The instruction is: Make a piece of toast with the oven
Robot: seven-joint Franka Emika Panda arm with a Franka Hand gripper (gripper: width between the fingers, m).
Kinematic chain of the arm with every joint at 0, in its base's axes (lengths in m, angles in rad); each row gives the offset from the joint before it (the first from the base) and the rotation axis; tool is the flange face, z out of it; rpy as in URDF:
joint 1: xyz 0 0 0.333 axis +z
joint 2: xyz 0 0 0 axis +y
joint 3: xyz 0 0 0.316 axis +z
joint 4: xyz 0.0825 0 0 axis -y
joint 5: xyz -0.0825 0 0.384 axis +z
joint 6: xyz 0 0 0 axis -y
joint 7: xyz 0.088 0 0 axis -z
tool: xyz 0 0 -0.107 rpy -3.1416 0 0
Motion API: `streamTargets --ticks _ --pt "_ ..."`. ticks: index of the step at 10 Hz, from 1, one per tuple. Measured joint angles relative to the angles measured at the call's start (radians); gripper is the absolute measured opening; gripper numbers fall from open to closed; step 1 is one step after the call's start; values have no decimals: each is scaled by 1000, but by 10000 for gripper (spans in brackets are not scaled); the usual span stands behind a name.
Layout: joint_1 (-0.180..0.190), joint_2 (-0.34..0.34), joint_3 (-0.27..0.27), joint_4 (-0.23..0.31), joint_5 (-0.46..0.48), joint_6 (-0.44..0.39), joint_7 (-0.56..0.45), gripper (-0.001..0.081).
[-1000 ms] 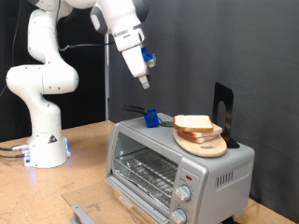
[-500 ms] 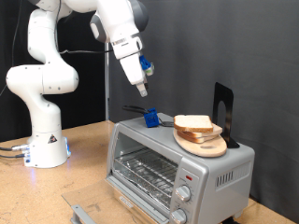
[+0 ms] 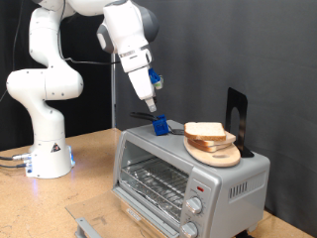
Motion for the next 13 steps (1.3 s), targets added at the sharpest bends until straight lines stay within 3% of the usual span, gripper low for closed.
streamTargets --ticks 5,13 --pt "9 15 36 -41 63 82 -35 688" --pt "8 101 113 -45 77 191 -25 688"
